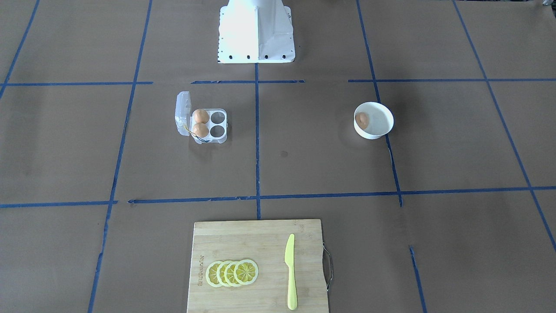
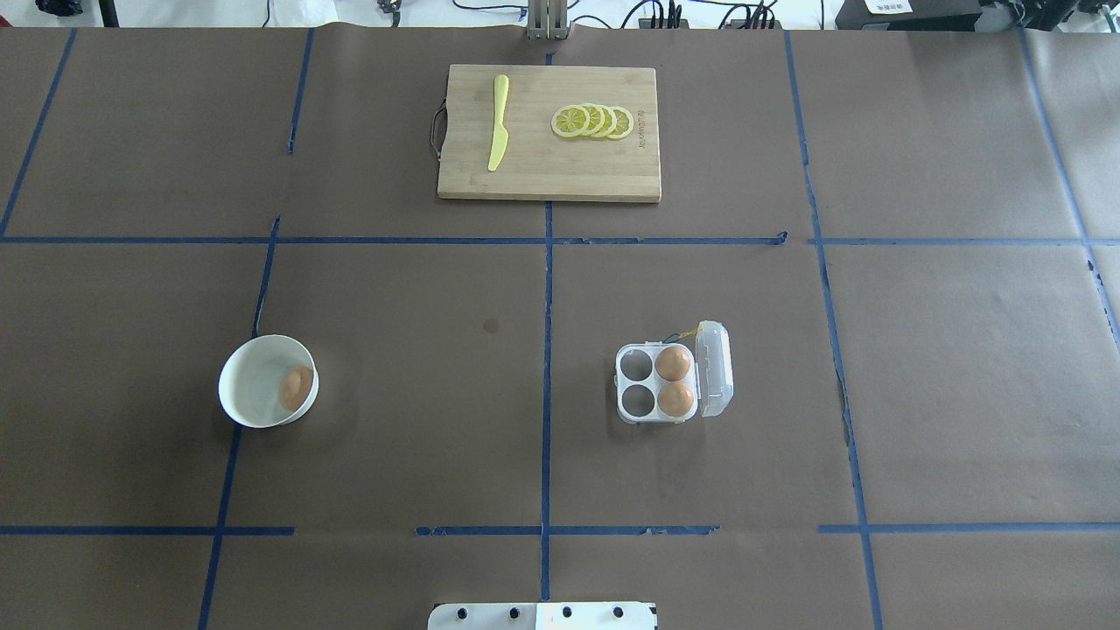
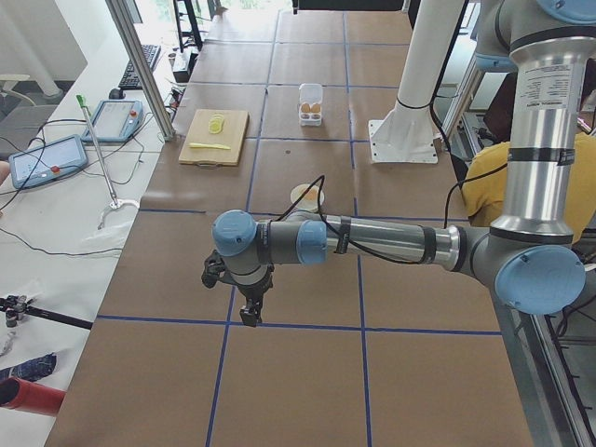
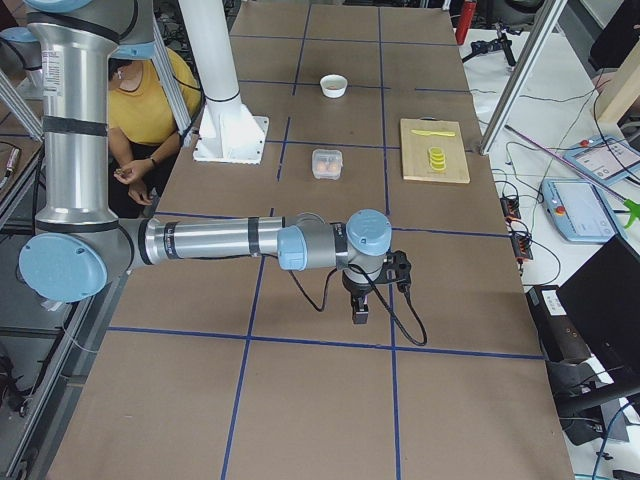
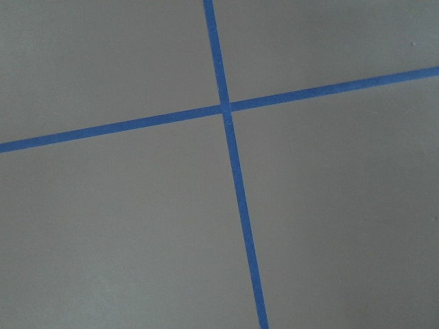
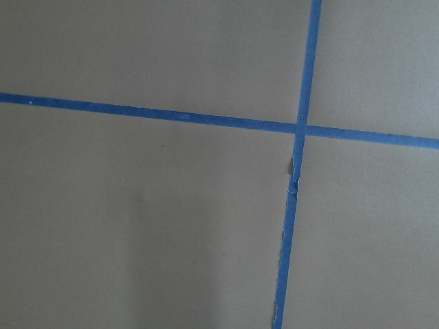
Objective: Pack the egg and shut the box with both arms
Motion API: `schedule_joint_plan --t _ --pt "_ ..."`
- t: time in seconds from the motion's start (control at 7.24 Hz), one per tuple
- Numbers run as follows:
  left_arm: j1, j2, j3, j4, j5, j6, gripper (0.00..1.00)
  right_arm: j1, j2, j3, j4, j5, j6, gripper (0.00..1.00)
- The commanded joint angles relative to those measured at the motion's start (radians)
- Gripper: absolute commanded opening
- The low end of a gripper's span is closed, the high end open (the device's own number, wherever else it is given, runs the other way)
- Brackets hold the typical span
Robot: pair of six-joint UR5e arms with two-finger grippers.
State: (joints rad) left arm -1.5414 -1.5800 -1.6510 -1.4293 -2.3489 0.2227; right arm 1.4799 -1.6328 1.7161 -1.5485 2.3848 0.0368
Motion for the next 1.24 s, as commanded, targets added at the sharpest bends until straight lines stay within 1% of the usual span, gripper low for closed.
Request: schedule_joint_plan --t 0.0,0.14,0.83,1.11 --pt "-0.002 0.0 -0.004 -0.006 -0.004 0.003 1.0 0.0 -0.004 0.0 0.002 0.004 0.0 1.0" --pt "-0.002 -0.023 -0.006 0.003 -0.001 0.001 1.0 0.0 -0.005 0.002 0.002 0.007 0.0 1.0" --pt "-0.002 -0.017 -0.007 -0.007 -0.01 0.001 1.0 0.0 -0.01 -0.004 0.014 0.008 -0.003 1.0" --pt "0.004 -0.025 -0.041 -0.026 -0.026 0.007 1.0 -0.001 -0.033 0.003 0.021 0.011 -0.006 1.0"
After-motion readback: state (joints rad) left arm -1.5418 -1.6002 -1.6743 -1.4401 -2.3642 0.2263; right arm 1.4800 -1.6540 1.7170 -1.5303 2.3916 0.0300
